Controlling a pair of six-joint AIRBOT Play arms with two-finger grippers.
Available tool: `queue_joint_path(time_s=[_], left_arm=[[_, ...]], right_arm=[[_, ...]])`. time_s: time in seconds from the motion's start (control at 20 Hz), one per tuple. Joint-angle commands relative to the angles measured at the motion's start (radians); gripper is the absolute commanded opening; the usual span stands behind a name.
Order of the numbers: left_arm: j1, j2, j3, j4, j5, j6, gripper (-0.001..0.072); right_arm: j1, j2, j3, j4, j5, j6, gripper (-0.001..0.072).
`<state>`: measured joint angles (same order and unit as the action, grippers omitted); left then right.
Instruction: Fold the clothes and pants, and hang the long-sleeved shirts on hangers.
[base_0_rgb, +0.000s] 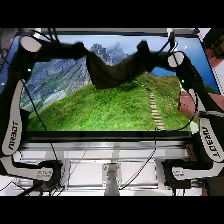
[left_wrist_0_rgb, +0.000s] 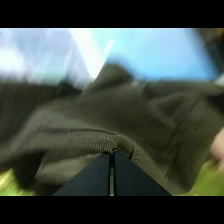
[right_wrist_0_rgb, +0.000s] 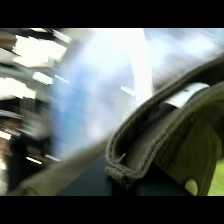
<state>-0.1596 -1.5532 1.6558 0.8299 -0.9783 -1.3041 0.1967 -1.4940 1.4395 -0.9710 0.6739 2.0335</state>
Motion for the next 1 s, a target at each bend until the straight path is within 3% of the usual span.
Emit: queue_joint_path(time_s=[0.0, 0.1, 0.35, 0.75, 0.95], left_arm=[[-0.08, 0.019, -0.1, 0.25, -0.081, -0.082, 0.0007], [-0.125, 0.052, -0.195, 0.252, -0.079, -0.084, 0.0007], [-0.199, 0.198, -0.433, 0.266, -0.027, -0.084, 0.0007], [-0.332, 0.413, -0.687, 0.263, 0.017, -0.157, 0.0008], [-0.365, 0.435, -0.703, 0.263, 0.063, -0.163, 0.0009]], right_arm=[[-0.009, 0.073, -0.154, -0.153, 0.117, 0.026, 0.0031], [-0.009, 0.166, -0.291, -0.208, 0.117, 0.059, 0.0032], [-0.009, 0.432, -0.574, -0.369, 0.125, 0.285, 0.0034], [-0.009, 0.514, -0.674, -0.408, 0.471, 0.389, 0.0034], [-0.009, 0.518, -0.67, -0.401, 0.323, 0.382, 0.0035]])
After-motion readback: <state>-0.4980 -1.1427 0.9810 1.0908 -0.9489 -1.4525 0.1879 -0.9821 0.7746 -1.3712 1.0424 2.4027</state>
